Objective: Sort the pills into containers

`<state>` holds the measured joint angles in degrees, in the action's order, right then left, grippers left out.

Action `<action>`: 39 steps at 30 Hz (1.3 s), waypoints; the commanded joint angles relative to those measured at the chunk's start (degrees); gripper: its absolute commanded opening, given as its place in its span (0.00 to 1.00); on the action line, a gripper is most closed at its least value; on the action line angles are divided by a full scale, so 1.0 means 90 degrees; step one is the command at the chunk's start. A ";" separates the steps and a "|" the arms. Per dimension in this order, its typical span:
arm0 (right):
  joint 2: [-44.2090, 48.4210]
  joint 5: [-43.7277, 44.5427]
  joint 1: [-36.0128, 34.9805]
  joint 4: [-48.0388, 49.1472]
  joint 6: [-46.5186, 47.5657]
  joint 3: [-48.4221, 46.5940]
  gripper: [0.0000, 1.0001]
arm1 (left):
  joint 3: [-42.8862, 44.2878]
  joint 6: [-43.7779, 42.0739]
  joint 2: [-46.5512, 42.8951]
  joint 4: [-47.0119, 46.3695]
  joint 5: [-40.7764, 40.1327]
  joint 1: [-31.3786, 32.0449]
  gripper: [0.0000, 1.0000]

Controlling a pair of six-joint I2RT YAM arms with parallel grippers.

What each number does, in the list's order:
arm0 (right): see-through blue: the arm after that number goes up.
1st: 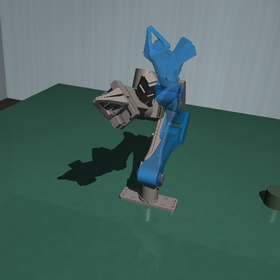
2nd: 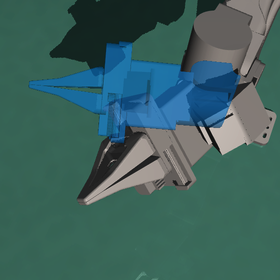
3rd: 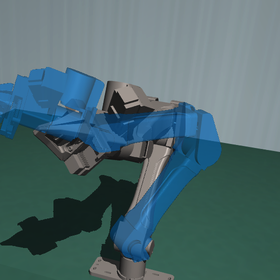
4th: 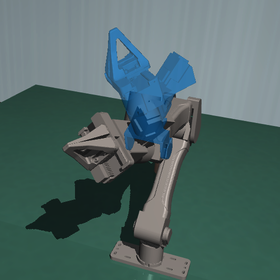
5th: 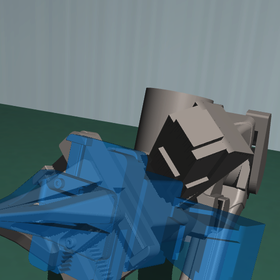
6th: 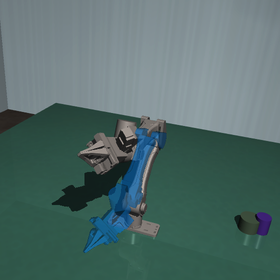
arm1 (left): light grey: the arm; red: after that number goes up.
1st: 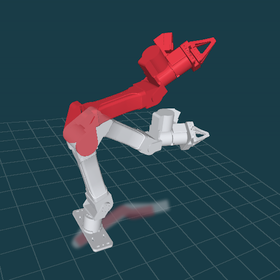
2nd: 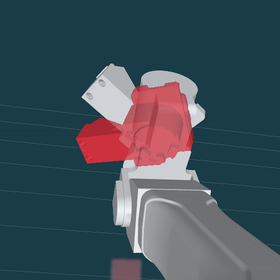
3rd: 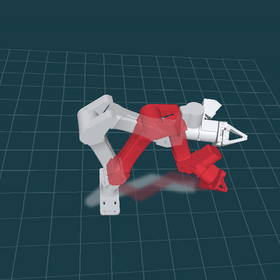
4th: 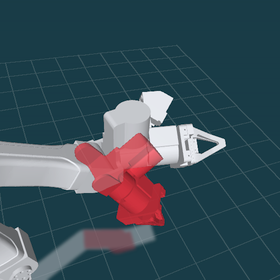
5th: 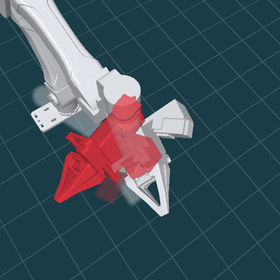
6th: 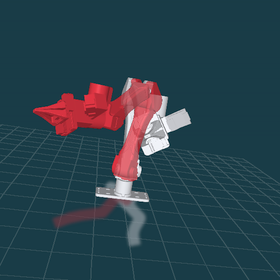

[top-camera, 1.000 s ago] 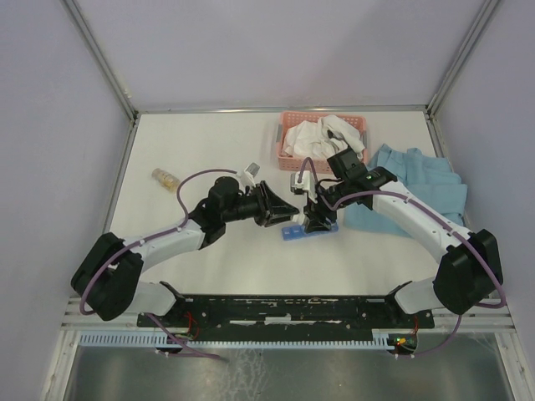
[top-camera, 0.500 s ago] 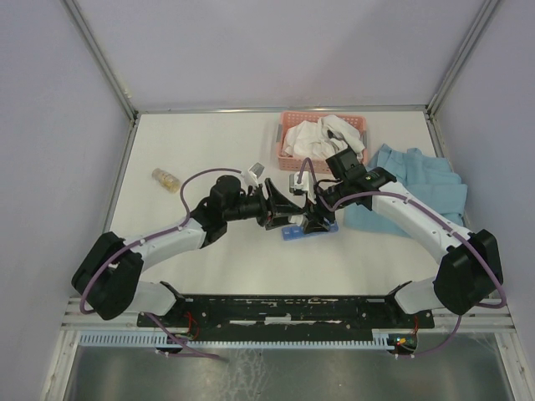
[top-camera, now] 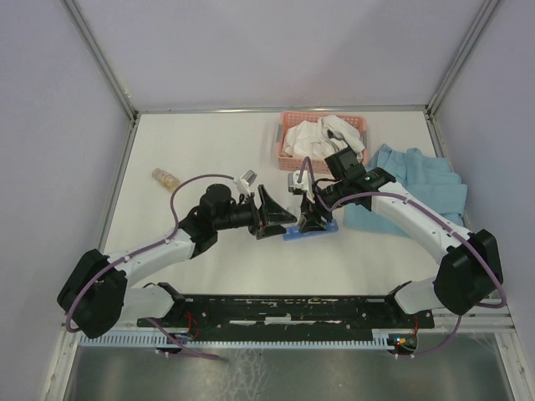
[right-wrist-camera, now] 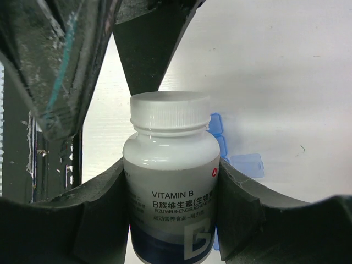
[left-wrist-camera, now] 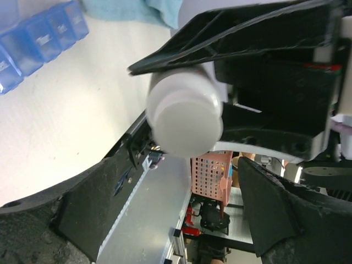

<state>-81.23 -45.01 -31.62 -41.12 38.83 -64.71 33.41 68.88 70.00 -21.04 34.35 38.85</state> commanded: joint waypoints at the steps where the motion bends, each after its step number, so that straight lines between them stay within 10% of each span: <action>1: 0.0151 -0.0289 0.0002 0.0194 0.0000 -0.0147 0.01 | -0.0307 -0.0607 -0.0417 -0.0103 0.0106 -0.0039 0.96; 14: 0.0156 -0.0502 0.0036 0.0020 0.0207 -0.0174 0.01 | -0.2877 -0.4836 -0.2556 -0.4426 -0.1751 -0.0040 0.99; 19: 0.0235 -0.0735 0.0047 -0.0129 0.0576 -0.0110 0.01 | -0.3377 -0.7058 -0.2423 -0.6190 -0.1020 -0.0035 0.99; 25: 0.0391 -0.0821 0.0054 -0.0193 0.0894 -0.0016 0.01 | -0.2383 -0.9177 -0.1862 -0.4782 0.0412 -0.0037 1.00; 39: 0.0474 -0.0946 0.0049 -0.0168 0.1002 0.0048 0.01 | -0.0559 -1.0303 -0.0527 -0.2291 0.1858 -0.0040 0.95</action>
<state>-78.91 -51.00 -31.38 -43.35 46.96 -64.47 24.99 -18.26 63.75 -47.29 46.04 38.59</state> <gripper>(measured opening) 0.597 0.949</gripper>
